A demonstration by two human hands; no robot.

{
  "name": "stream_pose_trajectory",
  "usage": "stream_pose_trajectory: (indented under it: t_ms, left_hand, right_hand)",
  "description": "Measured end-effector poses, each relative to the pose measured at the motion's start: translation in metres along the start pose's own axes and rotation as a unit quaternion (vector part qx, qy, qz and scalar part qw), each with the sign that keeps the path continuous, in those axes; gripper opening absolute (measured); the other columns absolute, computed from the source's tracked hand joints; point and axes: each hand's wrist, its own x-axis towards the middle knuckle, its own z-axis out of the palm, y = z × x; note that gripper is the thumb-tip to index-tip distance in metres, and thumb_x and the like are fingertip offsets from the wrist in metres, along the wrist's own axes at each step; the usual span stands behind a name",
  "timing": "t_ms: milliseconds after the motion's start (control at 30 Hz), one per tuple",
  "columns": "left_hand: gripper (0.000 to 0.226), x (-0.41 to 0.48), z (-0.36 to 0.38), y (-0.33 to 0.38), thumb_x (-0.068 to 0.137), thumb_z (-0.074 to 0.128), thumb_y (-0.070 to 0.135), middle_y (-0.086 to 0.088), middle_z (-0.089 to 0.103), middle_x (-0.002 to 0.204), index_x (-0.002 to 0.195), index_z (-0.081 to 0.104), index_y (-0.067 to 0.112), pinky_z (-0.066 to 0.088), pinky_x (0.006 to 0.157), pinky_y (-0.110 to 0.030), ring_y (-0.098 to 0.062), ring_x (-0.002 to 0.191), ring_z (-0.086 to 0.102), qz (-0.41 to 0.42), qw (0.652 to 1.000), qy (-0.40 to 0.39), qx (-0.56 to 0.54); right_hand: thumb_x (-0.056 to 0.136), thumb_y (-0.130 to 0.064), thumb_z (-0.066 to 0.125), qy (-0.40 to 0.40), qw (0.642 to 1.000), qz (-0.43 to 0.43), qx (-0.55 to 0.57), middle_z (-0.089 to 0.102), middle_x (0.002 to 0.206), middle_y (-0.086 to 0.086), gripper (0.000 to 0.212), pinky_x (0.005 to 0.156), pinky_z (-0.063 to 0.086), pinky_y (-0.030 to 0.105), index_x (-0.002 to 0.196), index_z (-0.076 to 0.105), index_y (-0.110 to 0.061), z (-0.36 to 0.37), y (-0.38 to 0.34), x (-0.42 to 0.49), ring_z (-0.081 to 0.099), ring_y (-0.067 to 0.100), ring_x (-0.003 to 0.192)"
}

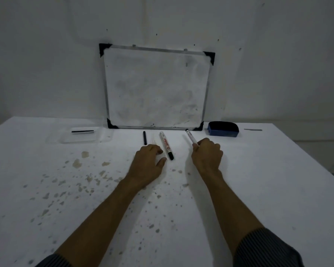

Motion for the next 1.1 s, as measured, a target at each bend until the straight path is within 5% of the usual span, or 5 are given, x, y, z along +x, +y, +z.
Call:
stream_pose_trajectory:
  t_ms: [367,533,700,833,1100]
  left_hand:
    - [0.031,-0.001,0.000,0.000,0.096,0.066,0.031,-0.003,0.067,0.125,0.121,0.068,0.013,0.038,0.104,-0.027,-0.020,0.119,0.057,0.002,1.000,0.004,-0.020]
    - [0.024,-0.004,-0.014,0.011,0.096,0.067,0.031,0.004,0.069,0.113,0.115,0.071,0.018,0.046,0.091,-0.015,-0.008,0.106,0.063,-0.077,0.990,-0.001,-0.117]
    - [0.013,-0.007,-0.034,0.013,0.100,0.063,0.017,0.006,0.078,0.094,0.105,0.073,0.012,0.056,0.077,-0.017,-0.005,0.089,0.072,-0.169,0.931,0.072,-0.315]
    - [0.015,-0.015,-0.048,0.011,0.101,0.061,0.017,0.003,0.078,0.095,0.104,0.073,0.008,0.054,0.072,-0.016,0.003,0.079,0.069,-0.208,0.895,0.088,-0.384]
    - [0.028,-0.030,-0.068,0.004,0.104,0.055,0.033,-0.010,0.075,0.119,0.113,0.069,0.010,0.055,0.102,-0.037,-0.020,0.109,0.073,-0.258,0.802,0.047,-0.536]
  right_hand:
    - [0.091,-0.045,0.065,0.040,0.998,0.022,0.039,0.064,0.112,0.017,0.046,0.087,0.043,0.044,0.113,0.066,-0.004,0.019,0.004,0.005,0.053,0.035,0.110]
    - [0.085,-0.036,0.071,0.157,0.975,-0.093,0.127,0.064,0.109,0.011,0.039,0.087,0.045,0.039,0.115,0.066,-0.010,0.008,-0.006,-0.013,0.055,0.029,0.106]
    - [0.088,-0.056,0.063,-0.008,0.981,-0.150,0.118,0.066,0.108,0.002,0.049,0.088,0.052,0.039,0.116,0.067,-0.016,0.010,-0.039,-0.047,0.058,0.021,0.104]
    - [0.093,-0.041,0.061,-0.063,0.992,-0.093,0.050,0.068,0.106,0.006,0.032,0.077,0.055,0.035,0.108,0.069,-0.013,0.008,-0.055,-0.054,0.065,0.025,0.100]
    - [0.093,-0.037,0.070,-0.170,0.911,-0.001,0.376,0.078,0.102,-0.001,0.031,0.091,0.057,0.030,0.113,0.077,-0.014,-0.028,-0.075,-0.094,0.071,0.013,0.095]
